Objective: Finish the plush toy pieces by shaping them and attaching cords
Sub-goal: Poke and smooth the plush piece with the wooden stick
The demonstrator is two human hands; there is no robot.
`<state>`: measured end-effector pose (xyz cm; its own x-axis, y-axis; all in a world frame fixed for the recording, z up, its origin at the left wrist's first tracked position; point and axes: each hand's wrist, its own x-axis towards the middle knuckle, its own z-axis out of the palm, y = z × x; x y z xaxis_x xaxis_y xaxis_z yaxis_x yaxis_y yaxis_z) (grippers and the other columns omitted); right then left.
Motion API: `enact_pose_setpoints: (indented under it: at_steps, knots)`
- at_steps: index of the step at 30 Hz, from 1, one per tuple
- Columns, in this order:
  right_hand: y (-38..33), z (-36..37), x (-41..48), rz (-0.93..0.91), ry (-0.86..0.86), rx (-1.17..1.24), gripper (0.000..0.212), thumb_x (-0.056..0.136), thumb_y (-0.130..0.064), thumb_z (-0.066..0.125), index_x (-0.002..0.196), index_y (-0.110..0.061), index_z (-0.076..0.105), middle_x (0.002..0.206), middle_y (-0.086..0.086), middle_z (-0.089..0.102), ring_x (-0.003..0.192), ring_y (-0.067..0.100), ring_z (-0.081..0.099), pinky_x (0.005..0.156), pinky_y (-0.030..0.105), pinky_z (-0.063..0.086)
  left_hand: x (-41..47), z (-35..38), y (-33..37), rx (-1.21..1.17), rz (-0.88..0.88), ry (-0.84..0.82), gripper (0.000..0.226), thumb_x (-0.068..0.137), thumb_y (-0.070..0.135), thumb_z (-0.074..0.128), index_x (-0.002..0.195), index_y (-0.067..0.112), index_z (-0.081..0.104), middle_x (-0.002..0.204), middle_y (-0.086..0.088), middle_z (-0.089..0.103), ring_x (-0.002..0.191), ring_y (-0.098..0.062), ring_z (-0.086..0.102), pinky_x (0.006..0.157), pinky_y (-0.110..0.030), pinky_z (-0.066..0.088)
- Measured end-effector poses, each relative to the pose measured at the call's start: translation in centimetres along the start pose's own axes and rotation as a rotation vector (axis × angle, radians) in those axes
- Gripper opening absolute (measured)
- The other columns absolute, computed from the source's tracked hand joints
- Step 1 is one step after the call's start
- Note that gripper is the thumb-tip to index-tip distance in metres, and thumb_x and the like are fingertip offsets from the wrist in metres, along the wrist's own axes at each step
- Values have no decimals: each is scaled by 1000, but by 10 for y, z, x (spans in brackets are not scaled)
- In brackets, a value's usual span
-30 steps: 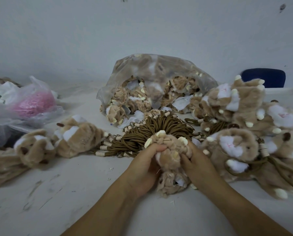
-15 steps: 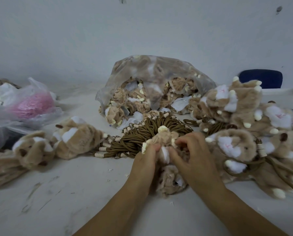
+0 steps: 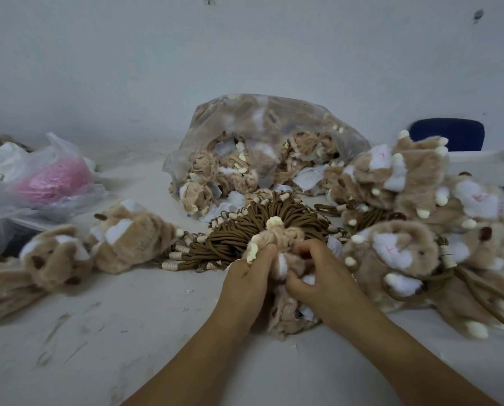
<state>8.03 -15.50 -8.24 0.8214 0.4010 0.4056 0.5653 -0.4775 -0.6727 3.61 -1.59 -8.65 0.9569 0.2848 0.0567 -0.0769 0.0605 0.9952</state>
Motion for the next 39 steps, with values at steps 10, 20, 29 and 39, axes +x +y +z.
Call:
enact_pose_setpoints:
  at_steps: [10,20,29,39]
  knots:
    - [-2,2,0,-80,98,-51,25,78,-29,62,76,-30,37,77,-11,47,68,6,46,55,34,41,0,12,2,117,258,17,10,79,54,72,87,49,71,118,5,59,100,-5,65,81,-22,55]
    - [-6,-1,0,-177,137,-299,14,89,-27,52,101,-18,55,97,-2,42,65,21,50,47,35,43,0,8,8,863,857,411,35,88,11,64,122,20,66,131,2,51,119,-20,49,99,-30,39]
    - [-2,-8,-1,-212,208,-193,9,92,-20,53,98,-18,59,102,-7,46,73,9,54,57,35,51,1,8,-2,1055,692,4,68,77,38,46,144,30,46,138,11,48,139,-9,25,122,-33,-10]
    - [-16,-1,-4,-621,260,-322,10,85,-11,56,87,-12,46,82,9,54,76,19,44,63,29,42,11,-6,0,1054,588,245,21,81,37,57,95,27,68,96,4,51,98,-18,42,103,-45,38]
